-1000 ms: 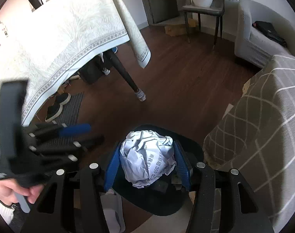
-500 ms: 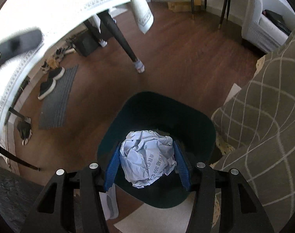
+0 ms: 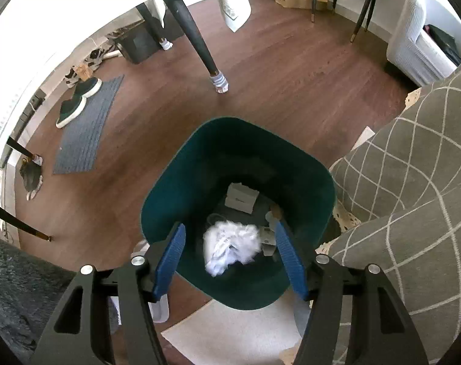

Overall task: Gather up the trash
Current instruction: 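Open both grippers over the bin to drop the package and paper ball, then grasp the white tape ring with the left gripper while the right gripper grasps the black Face tissue pack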

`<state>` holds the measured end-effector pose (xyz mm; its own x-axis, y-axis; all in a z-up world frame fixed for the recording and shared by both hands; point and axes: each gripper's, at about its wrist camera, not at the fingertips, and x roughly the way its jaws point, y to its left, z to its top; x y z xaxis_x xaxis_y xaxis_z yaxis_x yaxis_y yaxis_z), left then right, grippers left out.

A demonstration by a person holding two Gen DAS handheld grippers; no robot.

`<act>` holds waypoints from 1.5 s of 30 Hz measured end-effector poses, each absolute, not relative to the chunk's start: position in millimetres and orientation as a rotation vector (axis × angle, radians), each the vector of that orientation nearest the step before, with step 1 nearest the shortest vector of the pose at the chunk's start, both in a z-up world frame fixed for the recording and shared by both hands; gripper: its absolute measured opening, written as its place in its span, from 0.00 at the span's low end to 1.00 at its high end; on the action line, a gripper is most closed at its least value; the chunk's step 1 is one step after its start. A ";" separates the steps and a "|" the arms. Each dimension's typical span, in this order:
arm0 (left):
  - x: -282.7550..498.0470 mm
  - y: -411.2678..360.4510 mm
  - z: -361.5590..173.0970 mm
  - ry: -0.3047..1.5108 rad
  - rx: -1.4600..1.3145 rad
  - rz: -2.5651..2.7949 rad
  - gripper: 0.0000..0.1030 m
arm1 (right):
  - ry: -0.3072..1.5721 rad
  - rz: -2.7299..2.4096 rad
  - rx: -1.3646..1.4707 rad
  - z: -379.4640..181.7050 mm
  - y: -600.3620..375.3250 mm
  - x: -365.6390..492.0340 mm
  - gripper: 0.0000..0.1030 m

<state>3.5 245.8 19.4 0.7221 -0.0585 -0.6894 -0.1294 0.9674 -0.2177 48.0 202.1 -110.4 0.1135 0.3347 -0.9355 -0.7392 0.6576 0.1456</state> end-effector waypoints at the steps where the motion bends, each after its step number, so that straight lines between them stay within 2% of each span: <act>1: 3.7 244.7 22.2 0.759 -0.258 0.038 0.19 | 1.219 0.823 -0.401 -109.0 202.0 48.3 0.61; 6: 6.0 239.1 35.6 0.730 -0.259 0.041 0.19 | 1.172 0.876 -0.380 -90.4 199.8 46.6 0.60; 7: 6.3 238.4 38.6 0.723 -0.257 0.042 0.19 | 1.147 0.890 -0.381 -82.8 199.5 45.3 0.53; 9: 7.9 237.0 44.5 0.709 -0.253 0.046 0.19 | 1.112 0.911 -0.367 -70.0 197.6 45.5 0.49; 16: 16.9 229.0 49.0 0.690 -0.259 0.053 0.19 | 0.958 0.903 -0.290 -10.9 172.7 56.3 0.43; 21: 23.6 211.8 55.0 0.669 -0.245 0.030 0.19 | 0.883 0.824 -0.227 21.0 131.0 76.1 0.43; 30: 50.2 169.5 56.9 0.672 -0.198 -0.018 0.21 | 0.834 0.692 -0.137 38.7 56.0 107.1 0.40; 37: 72.5 131.8 54.6 0.675 -0.177 -0.071 0.44 | 0.826 0.617 -0.096 40.7 6.3 129.2 0.40; 42: 88.3 97.6 51.3 0.683 -0.147 -0.121 0.53 | 0.825 0.545 -0.089 39.1 -27.8 138.9 0.40; 45: 98.1 76.5 48.8 0.693 -0.134 -0.163 0.59 | 0.818 0.492 -0.079 39.6 -55.6 144.6 0.46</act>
<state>98.1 76.5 48.8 0.7577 -0.1935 -0.6233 0.1046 0.9787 -0.1767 144.6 -55.6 39.6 0.5780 0.3905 -0.7165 -0.4501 0.8850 0.1192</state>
